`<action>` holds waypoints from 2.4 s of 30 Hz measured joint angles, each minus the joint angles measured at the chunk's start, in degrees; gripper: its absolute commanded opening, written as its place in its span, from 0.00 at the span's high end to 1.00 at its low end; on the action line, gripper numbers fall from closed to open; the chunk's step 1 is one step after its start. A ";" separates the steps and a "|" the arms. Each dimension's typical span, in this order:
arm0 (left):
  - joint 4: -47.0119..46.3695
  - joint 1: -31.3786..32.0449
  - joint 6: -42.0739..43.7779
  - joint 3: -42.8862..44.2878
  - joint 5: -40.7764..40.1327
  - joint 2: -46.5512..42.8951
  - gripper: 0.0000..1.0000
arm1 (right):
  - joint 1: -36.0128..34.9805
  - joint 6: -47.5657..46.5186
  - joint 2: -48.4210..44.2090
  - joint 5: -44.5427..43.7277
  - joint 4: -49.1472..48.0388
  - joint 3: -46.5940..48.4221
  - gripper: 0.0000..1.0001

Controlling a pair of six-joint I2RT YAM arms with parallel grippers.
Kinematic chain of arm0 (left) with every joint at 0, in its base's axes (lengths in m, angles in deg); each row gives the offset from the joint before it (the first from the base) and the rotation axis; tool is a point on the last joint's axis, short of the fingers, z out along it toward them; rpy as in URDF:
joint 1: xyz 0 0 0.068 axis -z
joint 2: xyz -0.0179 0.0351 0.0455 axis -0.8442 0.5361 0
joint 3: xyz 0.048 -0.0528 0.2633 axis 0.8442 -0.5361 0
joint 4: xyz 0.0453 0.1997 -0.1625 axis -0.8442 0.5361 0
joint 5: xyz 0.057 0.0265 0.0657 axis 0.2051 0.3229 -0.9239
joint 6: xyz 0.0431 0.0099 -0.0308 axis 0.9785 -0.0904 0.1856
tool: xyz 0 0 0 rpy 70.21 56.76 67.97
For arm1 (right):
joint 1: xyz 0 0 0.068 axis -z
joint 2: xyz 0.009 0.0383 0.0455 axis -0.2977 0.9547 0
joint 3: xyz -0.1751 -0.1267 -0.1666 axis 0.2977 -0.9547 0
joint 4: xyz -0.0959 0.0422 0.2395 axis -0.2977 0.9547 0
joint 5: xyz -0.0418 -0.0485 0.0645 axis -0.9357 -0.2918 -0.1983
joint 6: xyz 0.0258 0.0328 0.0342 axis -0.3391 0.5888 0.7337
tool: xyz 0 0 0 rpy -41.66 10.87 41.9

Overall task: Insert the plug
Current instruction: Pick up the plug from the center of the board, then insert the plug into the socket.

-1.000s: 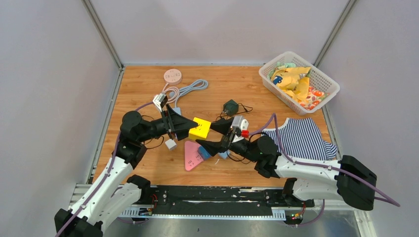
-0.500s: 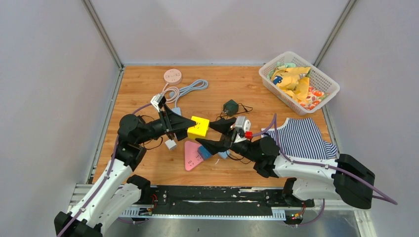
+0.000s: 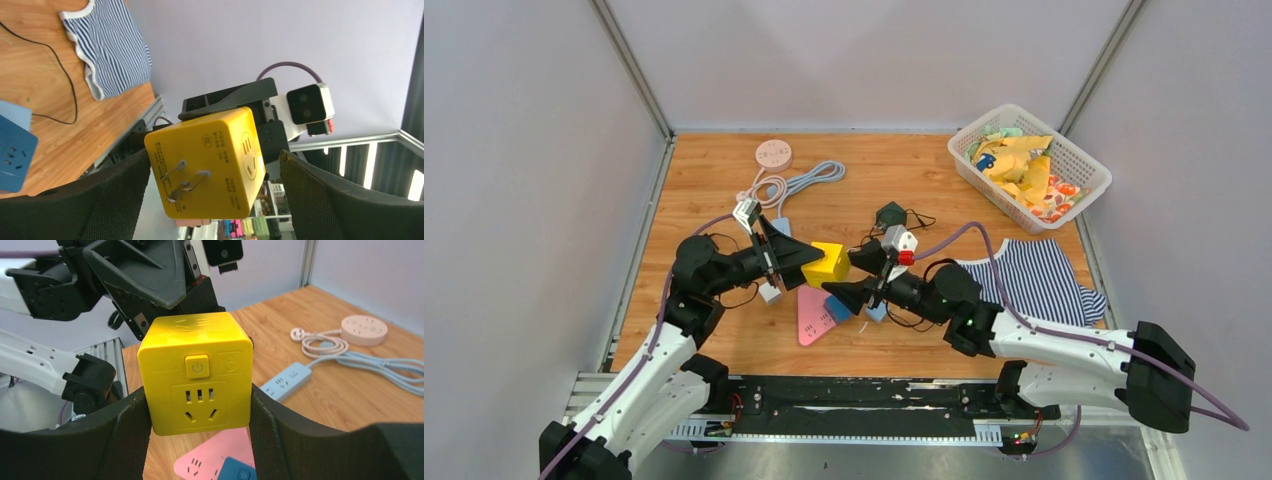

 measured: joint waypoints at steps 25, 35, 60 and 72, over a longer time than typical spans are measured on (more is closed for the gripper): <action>4.48 -0.15 16.33 -4.70 -7.10 4.48 0.00 | -0.07 6.34 -3.37 -20.20 44.11 14.29 1.00; 38.93 -0.50 49.11 17.57 -33.94 4.63 0.00 | -0.94 9.55 0.50 -26.56 51.67 16.26 1.00; 46.58 -12.52 60.06 11.58 -26.67 9.81 0.03 | -16.02 16.09 18.95 -30.60 55.21 26.45 1.00; 43.47 -12.55 56.74 10.21 -21.99 15.45 0.08 | -16.31 19.39 22.18 -30.38 57.68 28.65 1.00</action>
